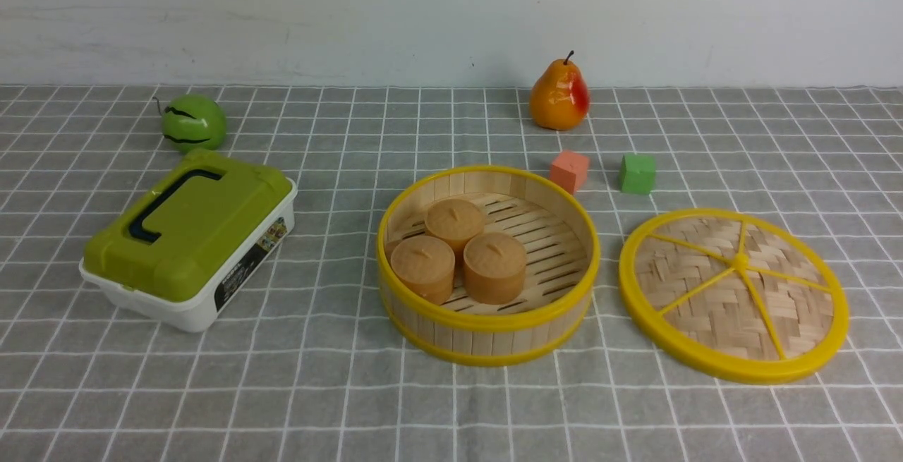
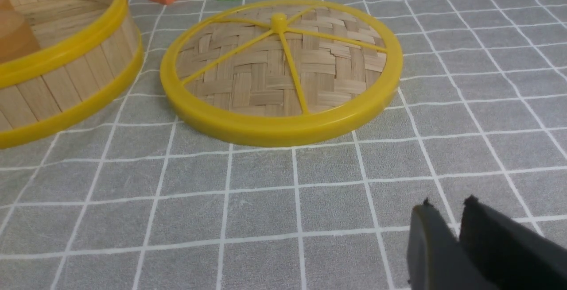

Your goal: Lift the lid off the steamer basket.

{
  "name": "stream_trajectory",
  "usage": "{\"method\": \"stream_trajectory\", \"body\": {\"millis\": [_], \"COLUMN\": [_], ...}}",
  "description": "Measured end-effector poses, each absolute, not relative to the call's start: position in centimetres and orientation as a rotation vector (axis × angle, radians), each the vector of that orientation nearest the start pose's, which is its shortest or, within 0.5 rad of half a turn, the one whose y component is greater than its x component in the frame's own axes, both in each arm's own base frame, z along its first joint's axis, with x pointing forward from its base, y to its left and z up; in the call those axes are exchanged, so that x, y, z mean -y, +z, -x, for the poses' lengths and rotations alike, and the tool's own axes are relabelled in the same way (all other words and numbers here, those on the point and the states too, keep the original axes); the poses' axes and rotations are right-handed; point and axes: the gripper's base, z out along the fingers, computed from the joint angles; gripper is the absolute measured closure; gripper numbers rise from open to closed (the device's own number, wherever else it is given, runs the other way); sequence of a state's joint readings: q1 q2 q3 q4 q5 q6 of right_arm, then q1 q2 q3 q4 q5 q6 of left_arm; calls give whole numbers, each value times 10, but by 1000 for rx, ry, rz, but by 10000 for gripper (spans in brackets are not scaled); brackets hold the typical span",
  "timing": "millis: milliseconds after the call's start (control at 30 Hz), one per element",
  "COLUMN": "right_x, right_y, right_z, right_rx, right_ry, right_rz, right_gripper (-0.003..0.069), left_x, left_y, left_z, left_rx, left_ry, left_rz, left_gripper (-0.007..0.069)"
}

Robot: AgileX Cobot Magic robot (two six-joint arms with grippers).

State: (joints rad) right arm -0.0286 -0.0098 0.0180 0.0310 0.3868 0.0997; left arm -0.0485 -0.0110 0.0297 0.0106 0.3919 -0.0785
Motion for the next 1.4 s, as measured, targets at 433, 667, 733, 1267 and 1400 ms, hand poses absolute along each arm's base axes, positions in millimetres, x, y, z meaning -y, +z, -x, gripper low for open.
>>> {"method": "stream_trajectory", "body": {"millis": [433,667,733,1267,1400], "right_x": [0,0,0,0,0], "right_y": [173,173,173,173,173], "right_z": [-52,-52,-52,-52,-52], "right_rx": [-1875,-1875,-1875,-1875,-1875], "right_ry": [80,82,83,83,83], "right_rz": [-139,-141,-141,-141,-141], "right_gripper": [560,554,550,530,524], "left_x": [2,2,2,2,2], "left_y": [169,169,169,169,169], "left_z": [-52,-52,-52,-52,-52], "left_rx": [-1895,-1895,-1895,-1895,-1895], "left_ry": [-76,-76,-76,-76,-76], "left_rz": [22,22,22,22,22], "left_gripper": [386,386,386,386,386]}}
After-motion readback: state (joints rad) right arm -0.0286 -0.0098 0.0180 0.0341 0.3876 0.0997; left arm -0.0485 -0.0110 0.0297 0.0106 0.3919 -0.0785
